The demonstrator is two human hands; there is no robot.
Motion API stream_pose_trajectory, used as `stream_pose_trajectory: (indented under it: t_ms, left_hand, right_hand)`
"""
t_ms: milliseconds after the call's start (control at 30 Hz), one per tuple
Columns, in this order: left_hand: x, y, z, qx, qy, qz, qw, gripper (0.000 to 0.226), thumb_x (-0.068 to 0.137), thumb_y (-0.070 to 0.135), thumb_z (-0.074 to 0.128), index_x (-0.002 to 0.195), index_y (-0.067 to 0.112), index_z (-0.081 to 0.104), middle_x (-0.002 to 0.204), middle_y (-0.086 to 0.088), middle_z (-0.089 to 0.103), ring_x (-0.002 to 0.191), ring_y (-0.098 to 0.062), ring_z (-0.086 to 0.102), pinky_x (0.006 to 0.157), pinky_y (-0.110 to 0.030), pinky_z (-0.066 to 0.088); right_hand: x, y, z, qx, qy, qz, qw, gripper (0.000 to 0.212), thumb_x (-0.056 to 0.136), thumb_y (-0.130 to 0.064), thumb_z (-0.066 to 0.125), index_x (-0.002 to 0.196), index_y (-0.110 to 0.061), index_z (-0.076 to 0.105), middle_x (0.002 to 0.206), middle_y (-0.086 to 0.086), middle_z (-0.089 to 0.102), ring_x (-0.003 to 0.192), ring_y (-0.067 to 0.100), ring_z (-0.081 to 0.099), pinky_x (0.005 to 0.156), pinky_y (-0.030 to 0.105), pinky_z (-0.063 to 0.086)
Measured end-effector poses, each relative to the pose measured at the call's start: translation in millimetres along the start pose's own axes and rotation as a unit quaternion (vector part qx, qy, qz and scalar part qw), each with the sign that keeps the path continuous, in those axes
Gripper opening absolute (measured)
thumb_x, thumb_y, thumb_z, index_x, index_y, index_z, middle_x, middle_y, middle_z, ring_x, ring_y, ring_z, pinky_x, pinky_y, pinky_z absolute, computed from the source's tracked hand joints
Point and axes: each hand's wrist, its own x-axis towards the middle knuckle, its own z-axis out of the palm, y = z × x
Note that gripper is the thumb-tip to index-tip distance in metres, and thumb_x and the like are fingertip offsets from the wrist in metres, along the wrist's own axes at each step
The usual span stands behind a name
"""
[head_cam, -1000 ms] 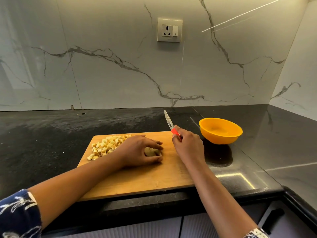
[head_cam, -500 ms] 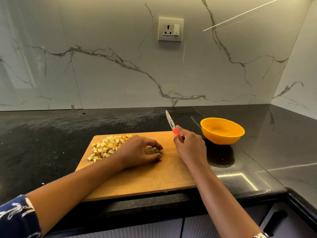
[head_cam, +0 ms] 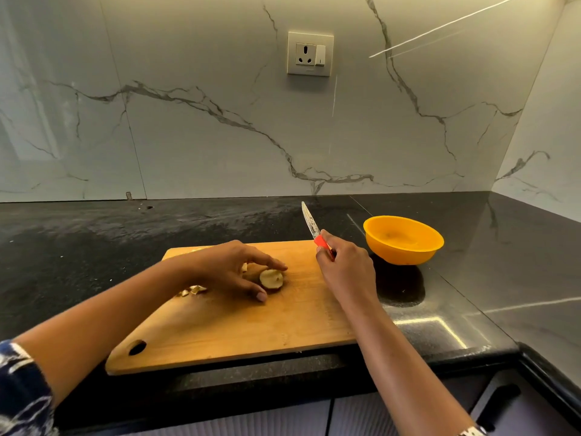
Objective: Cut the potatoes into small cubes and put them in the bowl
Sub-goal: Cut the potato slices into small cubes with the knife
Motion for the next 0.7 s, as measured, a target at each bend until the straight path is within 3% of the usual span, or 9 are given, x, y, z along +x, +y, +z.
stream_pose_trajectory:
  t_ms: [167,333,467,600,700]
  left_hand:
    - [5,-10,-12,0.052,-0.041,0.007,0.998,0.049,0.084,0.036,0.068,0.127,0.050,0.049,0.132,0.016,0.047,0.119,-0.002,0.039,0.100,-0.025,0.037]
    - [15,-5,-17,0.112,-0.047,0.034,0.992,0.046,0.086,0.031,0.066,0.126,0.046,0.049,0.123,0.025,0.046,0.110,0.005,0.036,0.091,-0.015,0.033]
    - [17,-1,-16,0.117,-0.047,0.020,0.992,0.041,0.084,0.036,0.067,0.124,0.036,0.057,0.118,0.023,0.046,0.111,-0.001,0.038,0.094,-0.020,0.036]
    - [14,6,-9,0.098,0.000,-0.034,0.995,0.039,0.080,0.045,0.068,0.116,0.033,0.061,0.108,0.018,0.051,0.102,-0.003,0.042,0.086,-0.019,0.038]
    - [11,12,5,0.128,0.083,-0.080,0.985,0.040,0.080,0.051,0.065,0.113,0.028,0.064,0.101,0.016,0.055,0.095,-0.005,0.047,0.074,-0.013,0.036]
  right_hand:
    - [0,1,0,0.005,0.003,0.002,1.000,0.045,0.095,-0.030,0.053,0.139,-0.024,0.045,0.120,0.000,0.066,0.100,0.014,0.063,0.081,0.029,0.052]
    - [-1,1,-1,0.004,0.003,0.003,1.000,0.046,0.095,-0.031,0.053,0.140,-0.023,0.044,0.121,-0.001,0.065,0.102,0.013,0.063,0.080,0.027,0.050]
    - [-1,1,-3,0.006,-0.005,0.004,1.000,0.046,0.096,-0.031,0.053,0.140,-0.023,0.043,0.121,-0.001,0.065,0.102,0.013,0.062,0.079,0.023,0.048]
    - [-2,0,-4,0.003,-0.004,0.002,1.000,0.046,0.096,-0.031,0.052,0.140,-0.024,0.043,0.122,-0.001,0.065,0.104,0.013,0.062,0.080,0.023,0.047]
    - [-1,0,-3,-0.002,-0.008,0.003,1.000,0.045,0.096,-0.032,0.051,0.140,-0.025,0.044,0.120,-0.001,0.065,0.104,0.014,0.061,0.081,0.027,0.048]
